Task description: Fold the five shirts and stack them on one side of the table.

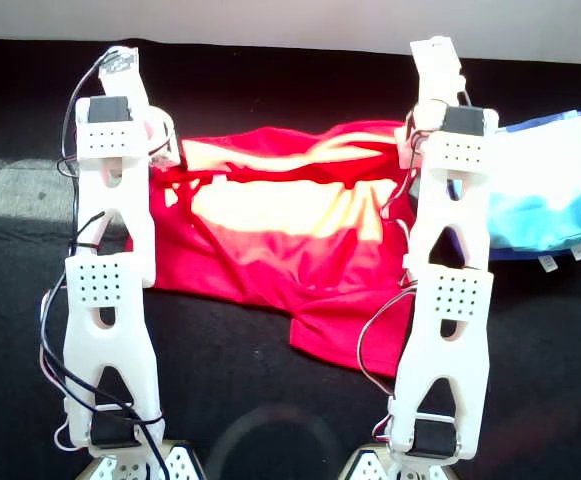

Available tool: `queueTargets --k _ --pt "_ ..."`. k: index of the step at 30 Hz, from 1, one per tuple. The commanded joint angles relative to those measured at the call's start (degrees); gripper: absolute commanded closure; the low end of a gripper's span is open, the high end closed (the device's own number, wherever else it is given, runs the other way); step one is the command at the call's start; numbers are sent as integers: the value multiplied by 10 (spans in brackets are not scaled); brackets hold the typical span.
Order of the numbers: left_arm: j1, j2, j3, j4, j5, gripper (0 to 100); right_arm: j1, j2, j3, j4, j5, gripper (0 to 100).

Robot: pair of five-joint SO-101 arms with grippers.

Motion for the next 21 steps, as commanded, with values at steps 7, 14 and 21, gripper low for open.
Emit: queueTargets --k 7,14,21 --pt "15 21 -7 -76 -6 829 -3 -5 -29 -8 3 992" --pt "17 78 -7 -143 -6 829 -1 -6 -29 -7 3 992" --pt "17 53 -7 -134 -6 857 -1 -6 -29 -7 3 992"
